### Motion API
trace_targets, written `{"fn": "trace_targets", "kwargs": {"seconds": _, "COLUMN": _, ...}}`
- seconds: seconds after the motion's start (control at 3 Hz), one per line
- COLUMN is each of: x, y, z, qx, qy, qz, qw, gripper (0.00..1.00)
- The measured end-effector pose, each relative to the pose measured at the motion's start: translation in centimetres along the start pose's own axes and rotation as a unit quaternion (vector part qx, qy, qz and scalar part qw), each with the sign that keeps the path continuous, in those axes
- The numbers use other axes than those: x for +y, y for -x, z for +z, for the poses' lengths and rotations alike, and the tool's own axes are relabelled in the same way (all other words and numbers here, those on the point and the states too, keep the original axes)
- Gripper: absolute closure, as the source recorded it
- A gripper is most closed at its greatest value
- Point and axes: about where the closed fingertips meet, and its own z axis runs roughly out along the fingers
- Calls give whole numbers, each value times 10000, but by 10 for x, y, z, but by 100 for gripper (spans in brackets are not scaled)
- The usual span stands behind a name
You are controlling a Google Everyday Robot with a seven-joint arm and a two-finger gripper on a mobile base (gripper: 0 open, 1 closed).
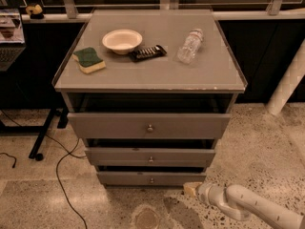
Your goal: Open bottom drawer
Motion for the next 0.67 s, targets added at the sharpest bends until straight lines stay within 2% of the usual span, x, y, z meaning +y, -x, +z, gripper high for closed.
{"fn": "trace_targets", "kwargs": {"seconds": 0.33, "x": -1, "y": -3, "z": 6, "qx": -46, "qy": -64, "qz": 71, "qw": 9999, "gripper": 100}}
{"fn": "trace_targets", "kwargs": {"seconds": 0.67, "x": -15, "y": 1, "z": 26, "qx": -182, "qy": -242, "qz": 140, "qw": 9994, "gripper": 100}}
